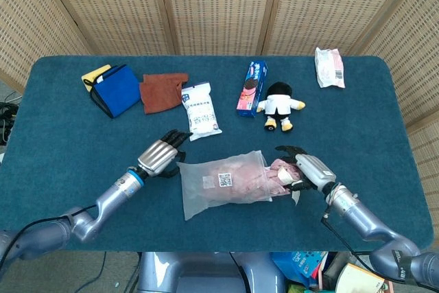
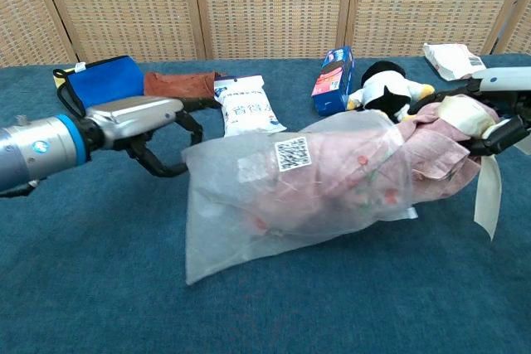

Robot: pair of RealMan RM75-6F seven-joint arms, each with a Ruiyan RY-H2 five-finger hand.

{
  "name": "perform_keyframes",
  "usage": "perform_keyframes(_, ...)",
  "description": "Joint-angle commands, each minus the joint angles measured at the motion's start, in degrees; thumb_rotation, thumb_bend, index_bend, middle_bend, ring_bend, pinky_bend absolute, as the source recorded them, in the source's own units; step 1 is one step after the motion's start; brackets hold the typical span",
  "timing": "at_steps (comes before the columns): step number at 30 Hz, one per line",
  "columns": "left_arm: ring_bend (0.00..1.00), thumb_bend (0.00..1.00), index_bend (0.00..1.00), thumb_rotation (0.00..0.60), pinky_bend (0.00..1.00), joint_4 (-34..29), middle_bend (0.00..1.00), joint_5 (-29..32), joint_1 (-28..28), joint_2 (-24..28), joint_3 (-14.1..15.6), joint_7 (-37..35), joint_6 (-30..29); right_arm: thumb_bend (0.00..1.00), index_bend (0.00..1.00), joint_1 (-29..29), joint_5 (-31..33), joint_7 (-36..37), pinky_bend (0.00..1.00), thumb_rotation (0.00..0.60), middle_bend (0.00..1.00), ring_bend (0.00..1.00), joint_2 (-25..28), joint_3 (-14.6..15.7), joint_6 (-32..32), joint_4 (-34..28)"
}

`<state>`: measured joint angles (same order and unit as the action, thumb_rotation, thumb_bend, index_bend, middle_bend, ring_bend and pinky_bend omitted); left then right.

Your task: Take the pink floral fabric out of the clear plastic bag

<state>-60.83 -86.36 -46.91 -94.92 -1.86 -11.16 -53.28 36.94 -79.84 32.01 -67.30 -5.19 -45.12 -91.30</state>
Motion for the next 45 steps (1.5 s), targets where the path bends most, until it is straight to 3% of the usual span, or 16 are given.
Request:
perform_keyframes(1,0.0,0.48,0.66,0.6,0.0,0.43,0.0,-0.39,3.31,6.22,1.35,-2.37,-3.41,0.78,0.7,-0.48,0.61,0.51,0.0,0.6,0.11,0.0,1.28,-0.72,-0.9,0.41)
perform_keyframes(11,0.0,0.48,0.66,0.6,0.0,6.76,0.0,0.62,11.71,18.73,4.47,-8.83,-8.32,0.78,0.7,-1.57,2.58,-0.45,0.0,0.6,0.12,0.0,4.05,-1.35,-1.46,1.76)
perform_keyframes(20,0.0,0.48,0.66,0.6,0.0,17.7,0.0,1.95,16.54,17.2,5.24,-18.62,-7.1,0.78,0.7,-2.21,4.07,-2.68,0.0,0.6,0.12,0.0,3.43,-1.06,-0.91,2.71)
perform_keyframes(21,0.0,0.48,0.59,0.6,0.0,18.52,0.0,1.77,16.85,16.7,5.34,-19.42,-7.16,0.75,0.67,-2.31,4.02,-3.15,0.0,0.6,0.11,0.0,3.24,-1.03,-1.16,2.8)
perform_keyframes(22,0.0,0.47,0.42,0.6,0.0,19.09,0.0,1.9,17.22,16.37,5.48,-20.12,-6.42,0.56,0.55,-2.61,3.37,-4.46,0.0,0.6,0.08,0.0,2.98,-0.75,-2.05,3.11)
perform_keyframes(23,0.0,0.42,0.22,0.6,0.0,19.05,0.0,2.11,17.4,16.47,5.46,-20.38,-5.81,0.33,0.35,-2.84,2.76,-5.65,0.0,0.6,0.04,0.0,2.98,-0.51,-2.77,3.22)
perform_keyframes(24,0.0,0.37,0.1,0.6,0.0,18.48,0.0,2.61,17.67,16.85,5.14,-20.59,-5.54,0.17,0.21,-3.24,2.45,-7.19,0.0,0.6,0.02,0.0,3.08,-0.36,-3.82,3.24)
perform_keyframes(25,0.0,0.27,0.0,0.6,0.0,17.24,0.0,3.44,18.24,17.54,4.27,-20.87,-6.37,0.01,0.06,-3.99,2.1,-9.41,0.0,0.6,0.0,0.0,3.21,-0.48,-6.11,2.92)
perform_keyframes(26,0.0,0.18,0.0,0.6,0.0,16.14,0.0,4.14,18.9,18.14,3.44,-21.0,-7.69,0.0,0.0,-4.8,1.7,-11.36,0.0,0.6,0.0,0.0,3.3,-0.66,-8.52,2.63)
perform_keyframes(28,0.0,0.12,0.0,0.6,0.0,13.48,0.0,5.39,20.21,19.73,2.22,-20.22,-9.69,0.0,0.0,-6.4,0.7,-15.55,0.0,0.6,0.0,0.0,3.34,-0.87,-13.24,2.3)
perform_keyframes(32,0.0,0.11,0.0,0.6,0.0,3.34,0.0,9.15,24.18,25.37,-0.31,-14.92,-14.88,0.0,0.0,-10.68,-3.2,-21.74,0.0,0.6,0.0,0.0,3.84,-0.93,-24.48,1.87)
perform_keyframes(36,0.0,0.11,0.0,0.6,0.0,-9.46,0.0,14.08,29.18,29.52,-2.44,-4.14,-21.73,0.0,0.0,-15.18,-6.44,-25.85,0.0,0.6,0.0,0.0,3.78,-0.27,-33.76,2.98)
perform_keyframes(39,0.0,0.11,0.0,0.6,0.0,-18.82,0.0,15.03,33.2,31.86,-2.17,2.3,-27.63,0.0,0.0,-19.04,-8.04,-29.42,0.0,0.6,0.0,0.0,3.43,1.14,-39.32,3.6)
perform_keyframes(45,0.0,0.11,0.0,0.6,0.0,-24.94,0.0,11.78,39.39,31.24,0.22,5.77,-35.94,0.0,0.0,-24.86,-10.0,-35.78,0.0,0.6,0.0,0.0,0.57,3.28,-46.6,3.81)
